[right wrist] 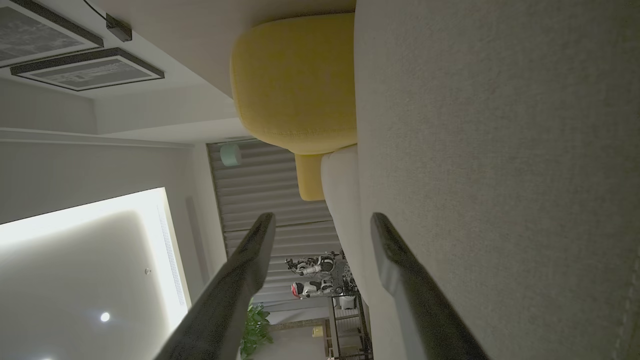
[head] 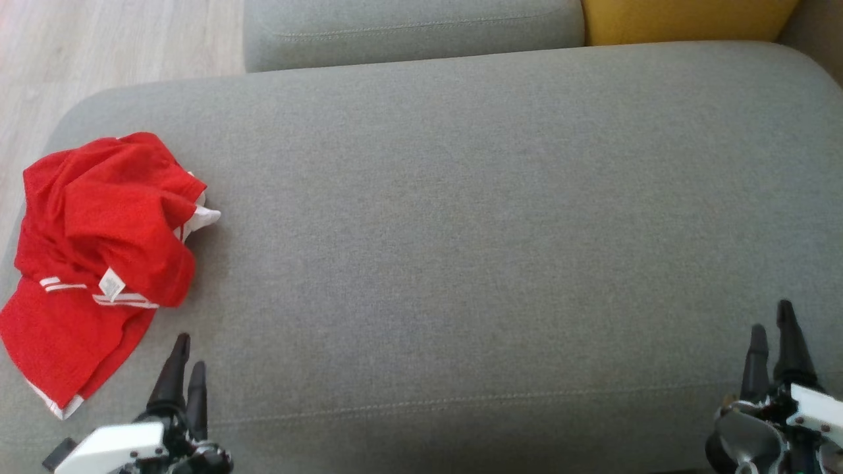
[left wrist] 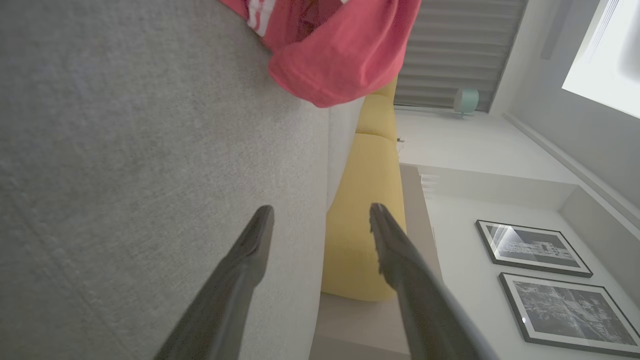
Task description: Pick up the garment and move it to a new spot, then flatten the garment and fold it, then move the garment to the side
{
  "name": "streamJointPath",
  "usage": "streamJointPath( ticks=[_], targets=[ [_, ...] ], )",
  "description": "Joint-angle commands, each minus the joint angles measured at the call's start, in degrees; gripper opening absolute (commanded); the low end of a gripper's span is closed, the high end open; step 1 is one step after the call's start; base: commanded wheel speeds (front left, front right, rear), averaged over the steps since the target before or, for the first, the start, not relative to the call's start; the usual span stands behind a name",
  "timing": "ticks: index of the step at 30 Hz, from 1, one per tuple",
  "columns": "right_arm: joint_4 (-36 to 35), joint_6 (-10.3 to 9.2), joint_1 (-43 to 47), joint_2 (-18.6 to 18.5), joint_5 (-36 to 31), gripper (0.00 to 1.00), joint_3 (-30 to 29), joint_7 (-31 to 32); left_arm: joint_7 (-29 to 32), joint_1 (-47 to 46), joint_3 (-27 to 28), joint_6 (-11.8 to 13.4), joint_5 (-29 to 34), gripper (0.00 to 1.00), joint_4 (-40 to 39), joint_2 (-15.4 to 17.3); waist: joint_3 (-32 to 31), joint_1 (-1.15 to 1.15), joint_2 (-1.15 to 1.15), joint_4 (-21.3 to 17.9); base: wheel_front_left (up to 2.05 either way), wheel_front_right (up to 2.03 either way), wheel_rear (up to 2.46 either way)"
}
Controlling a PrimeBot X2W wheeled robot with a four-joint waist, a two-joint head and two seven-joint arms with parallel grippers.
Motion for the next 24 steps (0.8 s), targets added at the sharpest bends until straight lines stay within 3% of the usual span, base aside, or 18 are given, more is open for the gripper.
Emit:
streamJointPath(
  ticks=[1,24],
  targets=[
    [-2.0,0.05,-1.7,-0.2,-0.4,1.00,0.2,-0.5,-0.4,-2.3,0.0,-0.1,0.2,1.00,-2.0,0.4,0.0,0.00,0.00,0.0,0.00,0.00,0.00],
    [-4.3,0.13,-4.9,-0.3,-11.5,1.00,0.6,-4.3,-4.3,-3.5,1.9,-0.2,4.0,1.00,-4.6,0.6,0.5,0.00,0.00,0.0,0.00,0.00,0.00]
  ],
)
